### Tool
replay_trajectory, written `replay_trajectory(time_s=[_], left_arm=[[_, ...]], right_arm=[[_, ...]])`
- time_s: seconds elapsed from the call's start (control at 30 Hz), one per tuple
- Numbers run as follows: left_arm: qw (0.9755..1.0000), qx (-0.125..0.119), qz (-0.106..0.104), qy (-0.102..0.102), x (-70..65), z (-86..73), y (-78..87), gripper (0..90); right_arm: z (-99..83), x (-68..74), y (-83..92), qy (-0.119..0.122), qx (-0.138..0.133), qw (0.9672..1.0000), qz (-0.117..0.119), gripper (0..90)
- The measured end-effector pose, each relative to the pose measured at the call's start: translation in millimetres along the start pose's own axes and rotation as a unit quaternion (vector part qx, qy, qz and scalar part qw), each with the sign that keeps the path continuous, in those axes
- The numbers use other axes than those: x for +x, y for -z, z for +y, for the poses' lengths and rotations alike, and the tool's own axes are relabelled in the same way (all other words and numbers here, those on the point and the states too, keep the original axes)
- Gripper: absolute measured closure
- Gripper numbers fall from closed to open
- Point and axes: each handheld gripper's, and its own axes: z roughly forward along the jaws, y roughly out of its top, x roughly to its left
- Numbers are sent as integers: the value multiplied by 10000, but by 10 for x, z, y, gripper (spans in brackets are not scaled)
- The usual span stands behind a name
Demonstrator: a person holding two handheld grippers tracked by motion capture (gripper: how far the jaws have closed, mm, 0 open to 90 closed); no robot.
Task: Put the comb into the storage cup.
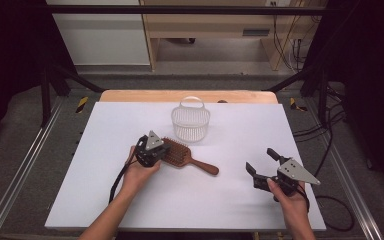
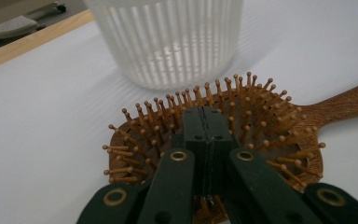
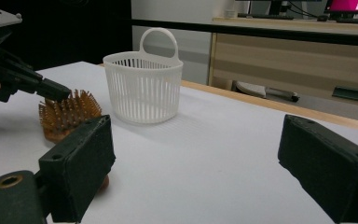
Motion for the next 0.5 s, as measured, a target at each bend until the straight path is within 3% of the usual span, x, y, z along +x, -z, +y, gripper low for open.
replay_trajectory(time_s=[0.5], left_arm=[[9985, -37, -465, -295, -576, 166, -140, 900]], right_arm=[[12, 26, 11, 79, 74, 9999, 54, 103]])
